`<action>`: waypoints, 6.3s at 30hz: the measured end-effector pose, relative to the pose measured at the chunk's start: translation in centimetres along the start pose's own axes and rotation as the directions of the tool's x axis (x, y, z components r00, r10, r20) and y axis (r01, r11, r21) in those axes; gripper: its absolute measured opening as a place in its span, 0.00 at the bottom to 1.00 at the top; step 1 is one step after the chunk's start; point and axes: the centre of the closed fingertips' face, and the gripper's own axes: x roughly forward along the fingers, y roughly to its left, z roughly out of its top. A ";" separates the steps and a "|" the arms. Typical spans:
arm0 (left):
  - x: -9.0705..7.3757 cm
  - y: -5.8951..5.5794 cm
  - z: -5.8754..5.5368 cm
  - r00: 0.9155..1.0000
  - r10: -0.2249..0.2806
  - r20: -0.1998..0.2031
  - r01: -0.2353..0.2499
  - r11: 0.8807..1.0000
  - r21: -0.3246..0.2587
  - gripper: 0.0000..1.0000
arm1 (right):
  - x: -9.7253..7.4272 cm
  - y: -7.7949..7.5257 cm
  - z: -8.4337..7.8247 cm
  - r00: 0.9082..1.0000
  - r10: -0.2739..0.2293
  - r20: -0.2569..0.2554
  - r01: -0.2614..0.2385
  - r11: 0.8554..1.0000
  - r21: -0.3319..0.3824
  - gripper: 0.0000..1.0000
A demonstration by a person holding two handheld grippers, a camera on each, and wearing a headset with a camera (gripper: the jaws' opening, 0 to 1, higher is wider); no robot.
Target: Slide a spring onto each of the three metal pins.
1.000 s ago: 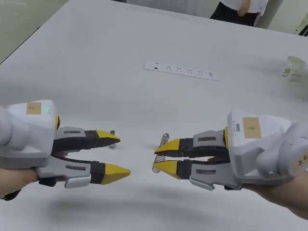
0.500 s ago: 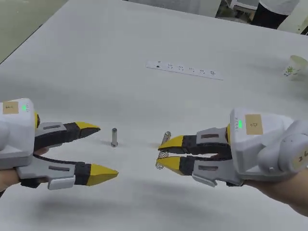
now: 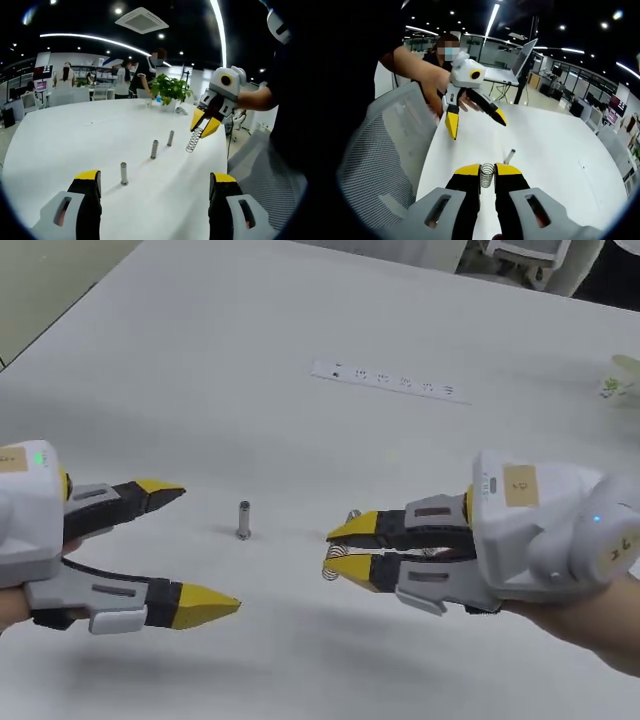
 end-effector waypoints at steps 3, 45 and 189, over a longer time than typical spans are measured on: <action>-0.1 0.1 -0.1 1.000 0.009 0.002 -0.009 1.000 -0.007 0.91 | 0.4 -0.2 0.1 1.000 0.004 -0.001 -0.004 1.000 -0.004 0.07; -1.0 1.0 -0.9 0.999 0.040 0.007 -0.039 0.998 -0.045 0.98 | 7.3 -6.5 2.7 0.998 -0.035 0.056 0.030 0.995 0.091 0.07; 1.4 -1.1 1.7 0.998 -0.002 0.057 0.005 0.999 -0.050 0.98 | -4.8 -3.0 -6.8 0.948 -0.306 0.088 0.247 0.880 0.405 0.73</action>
